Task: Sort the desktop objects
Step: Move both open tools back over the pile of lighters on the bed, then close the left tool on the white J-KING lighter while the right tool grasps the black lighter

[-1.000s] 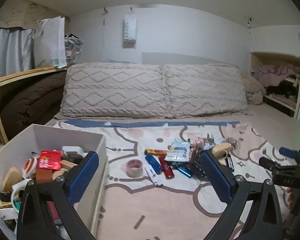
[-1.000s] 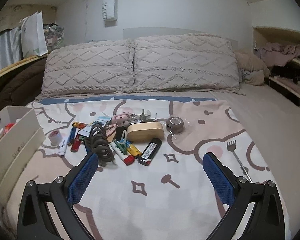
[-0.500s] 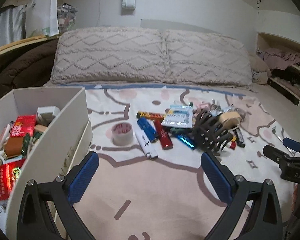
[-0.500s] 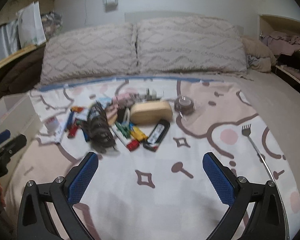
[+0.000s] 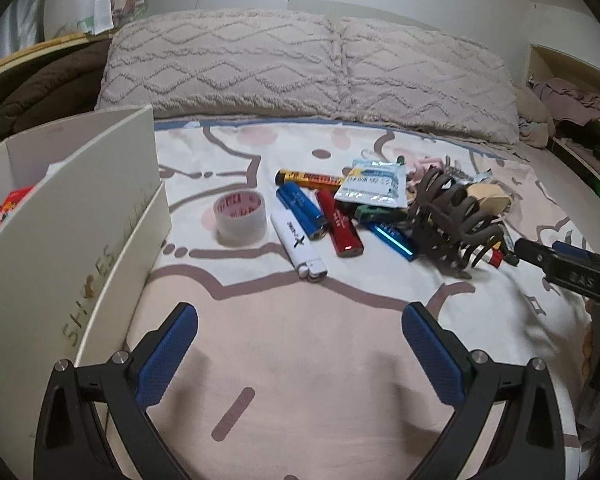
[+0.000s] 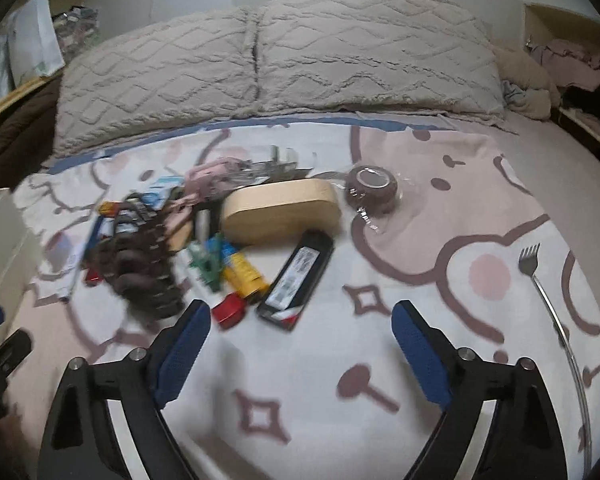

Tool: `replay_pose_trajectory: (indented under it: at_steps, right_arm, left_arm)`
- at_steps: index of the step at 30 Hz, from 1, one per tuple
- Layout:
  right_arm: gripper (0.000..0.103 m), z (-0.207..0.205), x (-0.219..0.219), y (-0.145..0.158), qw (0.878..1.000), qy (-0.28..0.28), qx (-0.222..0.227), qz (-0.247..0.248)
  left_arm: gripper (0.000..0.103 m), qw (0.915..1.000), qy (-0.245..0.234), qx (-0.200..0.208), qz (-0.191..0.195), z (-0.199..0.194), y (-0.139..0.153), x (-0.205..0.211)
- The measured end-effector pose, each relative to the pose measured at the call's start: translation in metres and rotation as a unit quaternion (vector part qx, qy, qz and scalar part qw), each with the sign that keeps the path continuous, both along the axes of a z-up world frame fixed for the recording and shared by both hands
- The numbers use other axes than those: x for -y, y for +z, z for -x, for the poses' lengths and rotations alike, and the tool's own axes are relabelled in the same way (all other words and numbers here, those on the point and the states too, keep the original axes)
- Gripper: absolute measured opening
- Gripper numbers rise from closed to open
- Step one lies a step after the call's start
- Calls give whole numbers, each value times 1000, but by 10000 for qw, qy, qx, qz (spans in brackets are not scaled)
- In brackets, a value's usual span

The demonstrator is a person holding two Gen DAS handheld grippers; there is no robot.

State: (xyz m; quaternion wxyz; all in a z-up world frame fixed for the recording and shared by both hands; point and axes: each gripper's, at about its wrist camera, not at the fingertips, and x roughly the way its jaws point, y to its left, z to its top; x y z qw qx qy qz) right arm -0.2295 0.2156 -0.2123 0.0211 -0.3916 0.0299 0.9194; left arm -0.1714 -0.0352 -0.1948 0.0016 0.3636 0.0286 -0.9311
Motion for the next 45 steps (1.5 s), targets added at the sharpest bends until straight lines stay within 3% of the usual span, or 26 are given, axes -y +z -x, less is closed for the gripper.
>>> replay_pose_trajectory:
  at_steps: [7,14,20,30,35,39,42,45]
  right_arm:
    - [91,9,-3,-18,9997,-18,234,24]
    - [91,12,-19,-27,9985,-361,339,233]
    - [91,5,-36,-25,9961,-712,208,486]
    - [91,6,-26,-26,9979,-451,185,428]
    - [91,6,-21,-27,9983,-115,102,554]
    - [84,7,-17,-27,9983,48,40,573]
    - [79,6,-19,-27,9978,71,7,664]
    - [68,7,-16,-26,9982,90,-14,600]
  left_arm:
    - [103,9994,97,338,-50,8,-16,4]
    - [103,9975,187,578,-352,13,-26,15]
    - [103,9966,171,801,-118,18,-32,7]
    - [103,9957,39,916,-114,42,-33,2]
    - [88,9964,-74,840,-35,55,-31,-4]
    - [83,9965,-59,837,-6,67,-30,-5]
    - [72,9968,62,791,53,79,-29,-4]
    - [68,9967,85,792,157,85,-31,-6]
